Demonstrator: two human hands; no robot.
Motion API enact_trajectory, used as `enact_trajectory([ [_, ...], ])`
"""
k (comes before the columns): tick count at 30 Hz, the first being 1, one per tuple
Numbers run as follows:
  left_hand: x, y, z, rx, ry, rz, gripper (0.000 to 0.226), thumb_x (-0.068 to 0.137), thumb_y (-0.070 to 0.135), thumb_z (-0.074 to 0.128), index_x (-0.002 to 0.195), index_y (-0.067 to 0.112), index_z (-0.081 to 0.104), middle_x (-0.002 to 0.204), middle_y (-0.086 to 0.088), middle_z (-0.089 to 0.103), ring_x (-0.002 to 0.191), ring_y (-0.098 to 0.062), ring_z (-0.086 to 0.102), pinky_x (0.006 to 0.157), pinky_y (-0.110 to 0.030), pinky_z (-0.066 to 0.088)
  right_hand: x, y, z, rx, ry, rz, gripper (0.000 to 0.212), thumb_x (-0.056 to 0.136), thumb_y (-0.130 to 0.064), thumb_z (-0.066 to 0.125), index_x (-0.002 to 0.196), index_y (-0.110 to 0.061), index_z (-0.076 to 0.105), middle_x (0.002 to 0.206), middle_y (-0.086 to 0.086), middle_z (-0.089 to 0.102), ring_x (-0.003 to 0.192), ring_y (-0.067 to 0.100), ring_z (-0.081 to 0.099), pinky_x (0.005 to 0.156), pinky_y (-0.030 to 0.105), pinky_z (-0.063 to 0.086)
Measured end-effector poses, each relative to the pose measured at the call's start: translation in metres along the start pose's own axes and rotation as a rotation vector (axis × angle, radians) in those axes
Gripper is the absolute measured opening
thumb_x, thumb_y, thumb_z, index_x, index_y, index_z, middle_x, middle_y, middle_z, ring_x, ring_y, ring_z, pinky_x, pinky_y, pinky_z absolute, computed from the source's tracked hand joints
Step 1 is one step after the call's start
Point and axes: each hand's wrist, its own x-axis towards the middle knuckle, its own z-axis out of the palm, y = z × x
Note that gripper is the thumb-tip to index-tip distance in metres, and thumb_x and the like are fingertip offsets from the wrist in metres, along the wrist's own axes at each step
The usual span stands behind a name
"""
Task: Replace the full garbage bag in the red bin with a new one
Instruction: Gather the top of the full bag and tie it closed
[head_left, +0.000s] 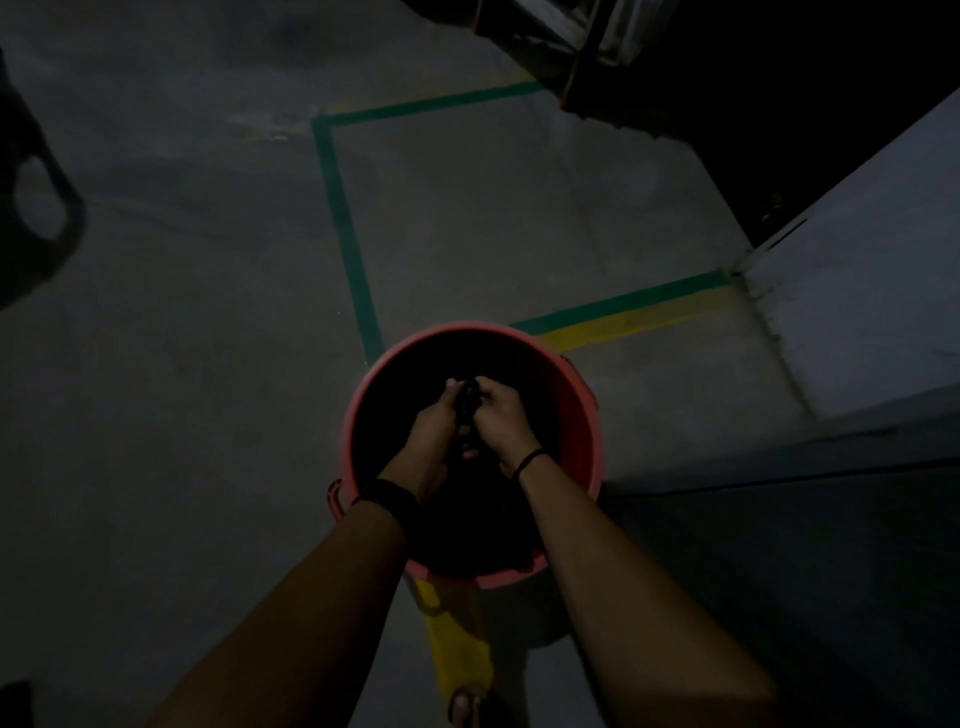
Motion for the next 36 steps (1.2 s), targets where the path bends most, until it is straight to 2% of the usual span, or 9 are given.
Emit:
enact_trajectory([
  [5,0.005,-0.001,-0.010,-0.014,0.076,0.066,0.040,0.103,0.036,0.037,0.125,0.010,0.058,0.100,-0.009,0.069,0.081,-0.024,0.066,0.056,-0.027,0.051,-0.007,0.012,-0.013,0.287,-0.200,0.016,0.029,0.096,-0.027,0.053,0.110,-0.009,0.070,0.092,0.005,0.071,0.079,0.020,0.068,0.064,0.034,0.053],
  [10,0.000,-0.001,-0.010,0.142,0.059,0.155,0.040,0.104,0.034,0.034,0.122,0.010,0.060,0.060,-0.003,0.054,0.044,-0.012,0.048,0.046,-0.021,0.038,0.001,0.019,-0.008,0.110,0.053,-0.083,0.024,0.095,-0.027,0.058,0.091,-0.008,0.072,0.070,0.010,0.067,0.060,0.024,0.063,0.063,0.040,0.055],
  [14,-0.014,-0.002,-0.017,0.615,-0.048,0.578,0.031,0.097,0.014,0.042,0.115,0.020,0.066,0.092,0.006,0.071,0.078,-0.008,0.066,0.067,-0.021,0.050,0.029,0.023,-0.015,-0.079,0.217,-0.046,0.028,0.094,-0.030,0.057,0.088,-0.007,0.071,0.085,0.014,0.070,0.077,0.026,0.064,0.072,0.038,0.051],
  [17,-0.011,-0.002,-0.035,0.992,-0.022,0.766,0.037,0.089,0.014,0.045,0.120,0.023,0.063,0.107,0.003,0.072,0.092,-0.012,0.067,0.079,-0.028,0.054,0.042,0.023,-0.017,-0.210,0.126,0.050,0.026,0.088,-0.008,0.057,0.063,-0.008,0.063,0.067,0.012,0.058,0.065,0.021,0.054,0.066,0.037,0.044],
  [21,-0.006,0.001,-0.045,1.133,-0.003,0.804,0.033,0.085,0.023,0.045,0.113,0.025,0.063,0.101,-0.001,0.073,0.090,-0.019,0.069,0.074,-0.038,0.055,0.030,0.007,-0.023,-0.262,-0.110,0.116,0.024,0.091,-0.006,0.053,0.070,-0.012,0.064,0.067,0.006,0.060,0.061,0.019,0.057,0.057,0.026,0.047],
  [24,-0.005,0.006,-0.044,1.094,0.022,0.772,0.028,0.088,0.011,0.051,0.110,0.019,0.067,0.104,-0.003,0.073,0.093,-0.019,0.068,0.073,-0.029,0.049,0.012,0.000,-0.035,0.022,-0.290,0.313,0.014,0.082,-0.021,0.059,0.071,-0.012,0.062,0.067,0.005,0.060,0.054,0.019,0.057,0.053,0.024,0.047],
  [26,-0.003,0.008,-0.043,1.116,0.006,0.700,0.028,0.090,0.009,0.052,0.112,0.014,0.069,0.105,-0.004,0.072,0.094,-0.019,0.066,0.073,-0.024,0.041,0.009,0.003,-0.044,0.185,-0.423,0.370,0.014,0.068,-0.019,0.061,0.078,-0.010,0.060,0.078,0.007,0.058,0.068,0.024,0.057,0.070,0.031,0.048],
  [32,-0.005,0.013,-0.023,0.651,-0.080,0.284,0.019,0.097,0.017,0.056,0.086,0.007,0.068,0.071,-0.002,0.063,0.060,-0.006,0.059,0.062,-0.019,0.044,0.001,0.012,-0.050,0.062,-0.591,0.296,0.048,0.078,0.005,0.051,0.125,-0.001,0.055,0.116,0.018,0.063,0.114,0.036,0.059,0.102,0.046,0.046],
  [36,-0.009,0.014,-0.019,0.401,-0.083,0.168,0.021,0.097,0.012,0.055,0.084,-0.001,0.066,0.058,0.000,0.065,0.055,-0.009,0.058,0.045,-0.011,0.047,-0.004,0.015,-0.048,-0.005,-0.532,0.174,0.033,0.084,0.006,0.060,0.116,0.001,0.061,0.104,0.014,0.067,0.104,0.031,0.063,0.090,0.034,0.054],
])
